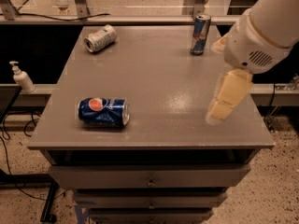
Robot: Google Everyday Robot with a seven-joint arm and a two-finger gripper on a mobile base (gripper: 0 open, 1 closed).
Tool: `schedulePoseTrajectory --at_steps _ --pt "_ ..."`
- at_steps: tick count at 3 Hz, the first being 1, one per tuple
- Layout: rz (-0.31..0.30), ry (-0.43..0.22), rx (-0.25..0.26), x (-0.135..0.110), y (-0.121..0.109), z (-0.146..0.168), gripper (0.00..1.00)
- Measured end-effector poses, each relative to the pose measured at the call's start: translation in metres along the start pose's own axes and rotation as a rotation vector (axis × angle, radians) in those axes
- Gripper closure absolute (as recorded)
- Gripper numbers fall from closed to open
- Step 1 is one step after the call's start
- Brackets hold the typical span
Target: Place pepsi can upright
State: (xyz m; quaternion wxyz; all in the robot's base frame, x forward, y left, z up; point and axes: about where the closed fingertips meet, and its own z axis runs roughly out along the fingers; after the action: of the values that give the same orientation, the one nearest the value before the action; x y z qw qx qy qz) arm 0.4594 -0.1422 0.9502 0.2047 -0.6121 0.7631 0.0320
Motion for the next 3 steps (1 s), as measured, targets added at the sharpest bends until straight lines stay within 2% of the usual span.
schedulePoseTrajectory --at_steps 1,3 --pt "0.021 -0.064 -0.040 -0.047 0.001 0.029 0.00" --pt "0.040 -0.158 -0.096 -0.138 0.022 0.059 0.00"
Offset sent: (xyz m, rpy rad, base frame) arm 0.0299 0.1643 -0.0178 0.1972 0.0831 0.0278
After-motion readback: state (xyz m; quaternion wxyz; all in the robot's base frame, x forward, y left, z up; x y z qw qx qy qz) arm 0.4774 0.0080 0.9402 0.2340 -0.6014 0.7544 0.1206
